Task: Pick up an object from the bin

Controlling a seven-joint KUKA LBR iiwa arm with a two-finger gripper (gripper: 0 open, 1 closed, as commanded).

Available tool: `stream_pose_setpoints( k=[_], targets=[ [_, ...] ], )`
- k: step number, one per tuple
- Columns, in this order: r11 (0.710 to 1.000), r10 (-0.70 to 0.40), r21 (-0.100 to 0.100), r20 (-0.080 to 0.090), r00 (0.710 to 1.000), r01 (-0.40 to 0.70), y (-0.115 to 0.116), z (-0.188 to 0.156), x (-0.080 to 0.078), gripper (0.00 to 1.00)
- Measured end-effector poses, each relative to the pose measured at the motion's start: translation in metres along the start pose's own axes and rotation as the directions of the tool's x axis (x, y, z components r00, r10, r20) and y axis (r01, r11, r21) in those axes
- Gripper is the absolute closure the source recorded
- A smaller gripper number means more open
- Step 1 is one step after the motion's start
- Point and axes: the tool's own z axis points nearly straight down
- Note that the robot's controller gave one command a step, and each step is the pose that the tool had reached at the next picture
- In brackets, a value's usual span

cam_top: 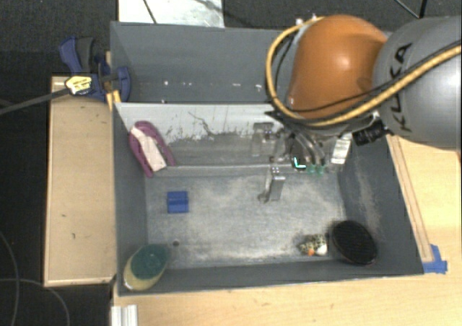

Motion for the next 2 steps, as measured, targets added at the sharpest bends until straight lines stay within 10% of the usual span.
stream_pose_setpoints(
  k=[1, 2],
  targets=[
    [0.989, 0.149, -0.001, -0.002, 0.989, -0.149, 0.095, 0.132, 0.029, 0.0],
    [1.0, 0.009, -0.004, 0.01, 1.0, -0.009, 0.155, 0.116, -0.01, 0.0]
  ],
)
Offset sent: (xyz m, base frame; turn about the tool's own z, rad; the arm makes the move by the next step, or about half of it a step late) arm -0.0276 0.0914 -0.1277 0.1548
